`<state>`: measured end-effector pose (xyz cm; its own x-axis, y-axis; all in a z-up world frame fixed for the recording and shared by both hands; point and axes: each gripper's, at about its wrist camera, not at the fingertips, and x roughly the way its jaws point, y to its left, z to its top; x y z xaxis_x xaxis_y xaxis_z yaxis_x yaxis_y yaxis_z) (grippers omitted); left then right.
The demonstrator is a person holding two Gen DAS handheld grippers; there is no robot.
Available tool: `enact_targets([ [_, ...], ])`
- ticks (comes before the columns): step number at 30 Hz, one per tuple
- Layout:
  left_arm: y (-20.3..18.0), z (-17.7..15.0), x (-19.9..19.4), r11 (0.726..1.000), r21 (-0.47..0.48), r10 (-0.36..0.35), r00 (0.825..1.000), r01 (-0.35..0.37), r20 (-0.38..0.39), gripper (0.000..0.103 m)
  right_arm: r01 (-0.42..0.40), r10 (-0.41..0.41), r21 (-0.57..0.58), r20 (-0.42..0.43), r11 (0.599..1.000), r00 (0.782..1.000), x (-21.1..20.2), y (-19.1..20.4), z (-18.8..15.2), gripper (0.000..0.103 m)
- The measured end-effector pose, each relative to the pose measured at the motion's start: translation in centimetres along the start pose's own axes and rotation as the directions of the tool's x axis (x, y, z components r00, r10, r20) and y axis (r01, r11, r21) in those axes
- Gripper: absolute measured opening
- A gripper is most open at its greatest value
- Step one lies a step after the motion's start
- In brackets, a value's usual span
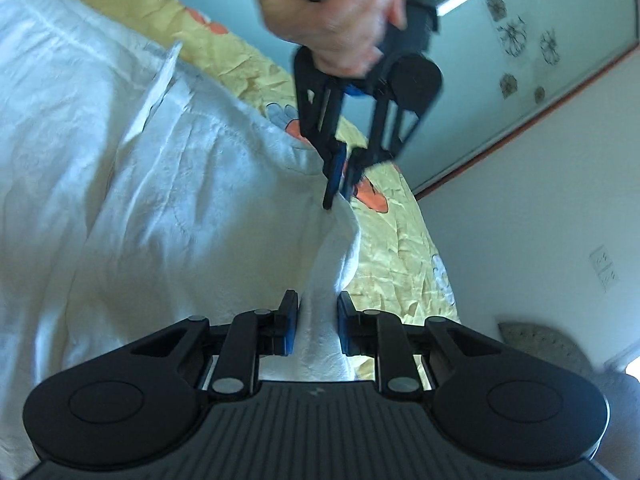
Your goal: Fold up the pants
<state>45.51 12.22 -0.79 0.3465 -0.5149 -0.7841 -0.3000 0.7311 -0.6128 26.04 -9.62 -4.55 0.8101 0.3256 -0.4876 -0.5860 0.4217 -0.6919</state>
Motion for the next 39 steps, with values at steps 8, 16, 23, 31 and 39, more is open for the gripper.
enact_targets([
  [8,4.3,-12.3,-10.5,0.976,0.218,-0.066,0.983,0.028,0.169,0.004,-0.055,0.038,0.194,0.094,0.98,0.995,-7.9,0.7,0.5,0.057],
  [16,9.0,-19.1,-13.9,0.97,0.236,-0.02,0.946,-0.06,0.323,0.001,0.003,-0.011,0.159,0.052,0.987,0.999,-12.7,3.7,-0.7,0.076],
  [23,5.9,-18.2,-14.1,0.954,0.281,-0.197,0.925,0.104,0.324,0.042,0.028,-0.025,0.306,-0.013,0.952,1.0,-9.6,1.2,-1.4,0.076],
  [31,0.1,-9.7,-8.5,0.966,0.181,-0.228,0.938,0.184,0.261,0.1,-0.071,0.113,0.431,-0.073,0.9,0.991,-2.5,-0.3,-2.3,0.075],
  [39,-2.6,-3.4,0.6,0.997,0.057,-0.057,0.998,0.056,0.021,0.096,-0.179,0.211,0.449,-0.021,0.875,0.977,-1.8,-0.9,-3.5,0.076],
])
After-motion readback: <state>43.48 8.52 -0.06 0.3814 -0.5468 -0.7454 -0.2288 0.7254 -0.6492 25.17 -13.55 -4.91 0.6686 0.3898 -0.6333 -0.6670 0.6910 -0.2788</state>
